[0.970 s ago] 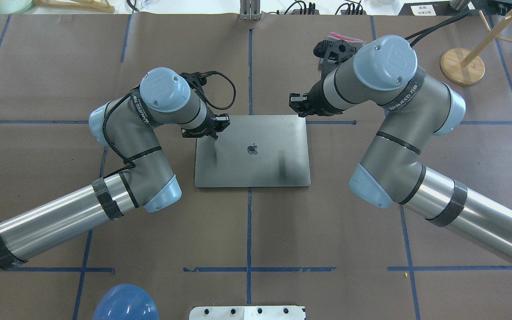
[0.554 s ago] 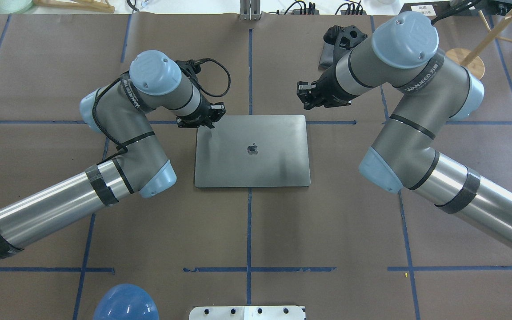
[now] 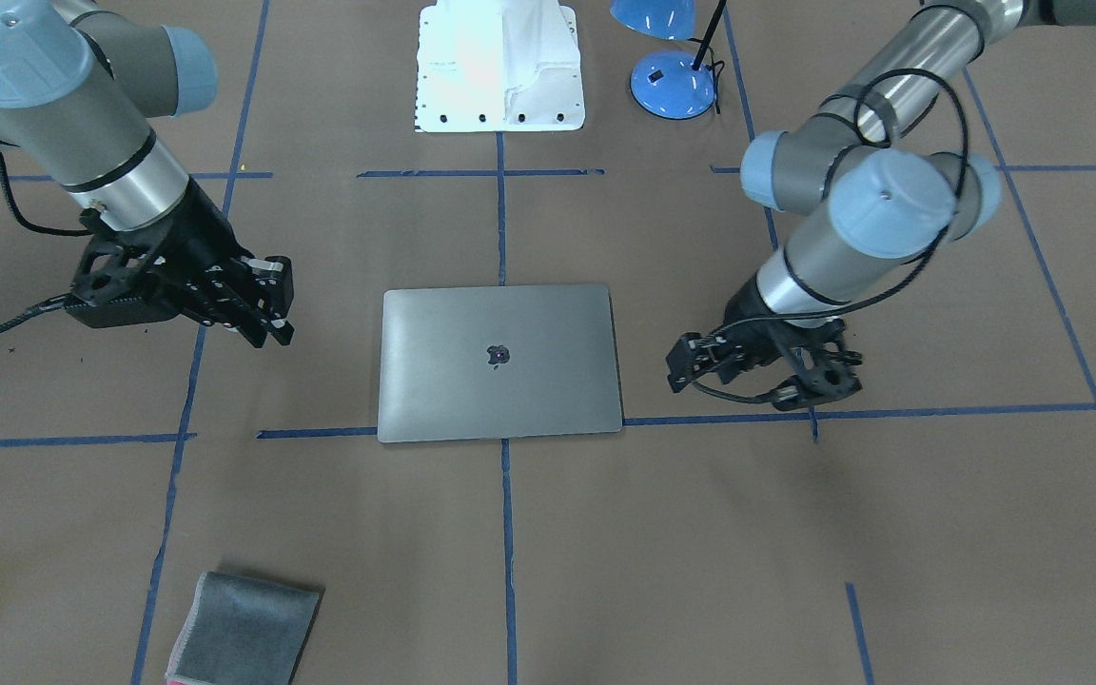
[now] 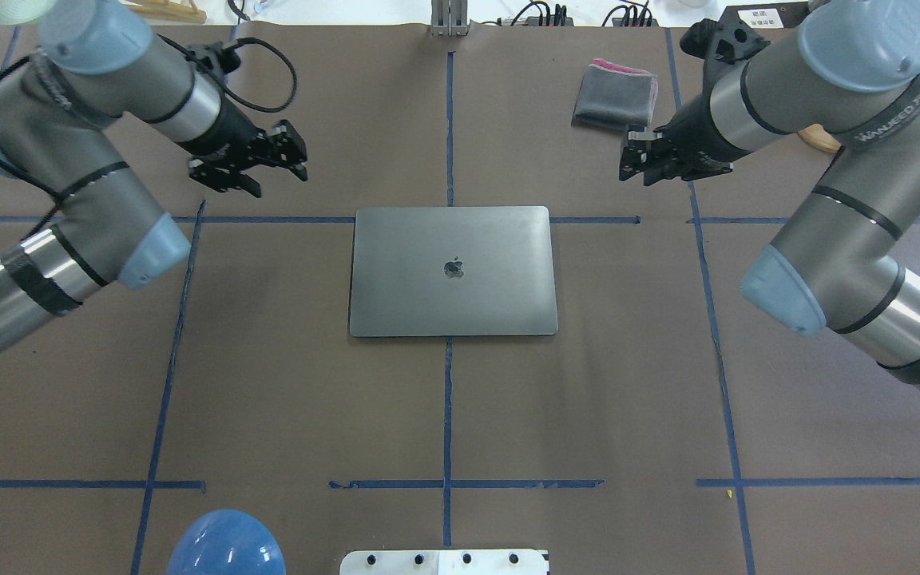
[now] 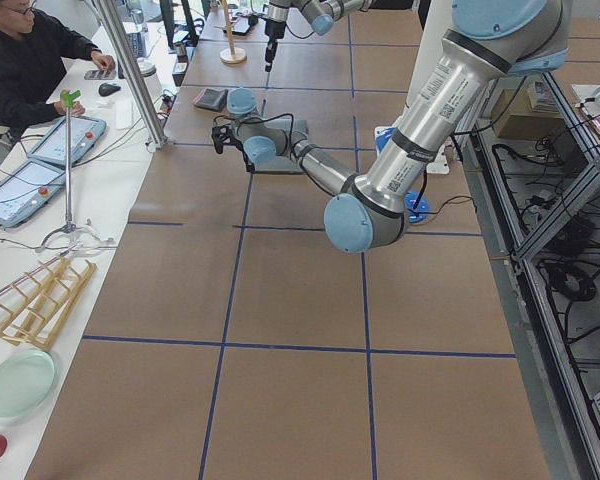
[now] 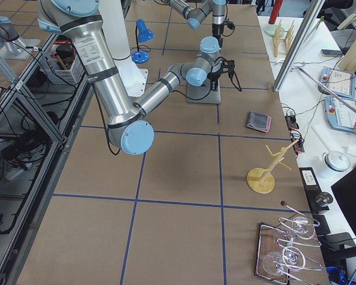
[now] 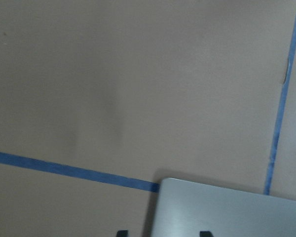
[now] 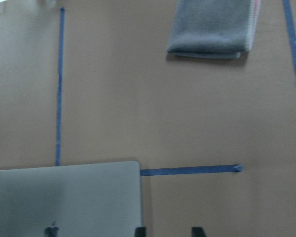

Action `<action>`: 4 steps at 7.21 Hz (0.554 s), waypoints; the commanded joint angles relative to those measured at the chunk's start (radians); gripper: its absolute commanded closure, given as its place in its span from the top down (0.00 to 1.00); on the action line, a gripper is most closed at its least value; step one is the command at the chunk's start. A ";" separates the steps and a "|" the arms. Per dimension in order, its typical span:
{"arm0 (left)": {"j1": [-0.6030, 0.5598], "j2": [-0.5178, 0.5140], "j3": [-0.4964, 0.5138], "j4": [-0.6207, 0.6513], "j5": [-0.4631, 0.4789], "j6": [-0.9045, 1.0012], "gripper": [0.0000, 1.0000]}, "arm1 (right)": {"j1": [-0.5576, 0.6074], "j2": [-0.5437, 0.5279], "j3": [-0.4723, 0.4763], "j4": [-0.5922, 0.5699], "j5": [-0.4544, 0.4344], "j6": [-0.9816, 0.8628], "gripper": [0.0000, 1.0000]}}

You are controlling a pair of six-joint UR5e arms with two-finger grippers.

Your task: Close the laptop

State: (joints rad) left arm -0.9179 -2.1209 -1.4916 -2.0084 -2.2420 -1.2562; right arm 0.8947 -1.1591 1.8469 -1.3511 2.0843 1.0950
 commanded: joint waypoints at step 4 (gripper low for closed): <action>-0.391 0.304 -0.133 0.375 -0.039 0.932 0.99 | 0.283 -0.279 0.114 -0.316 0.078 -0.769 1.00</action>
State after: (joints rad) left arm -1.2075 -1.8826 -1.6141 -1.7419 -2.2791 -0.5922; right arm 1.0859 -1.3611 1.9687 -1.6572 2.1100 0.4822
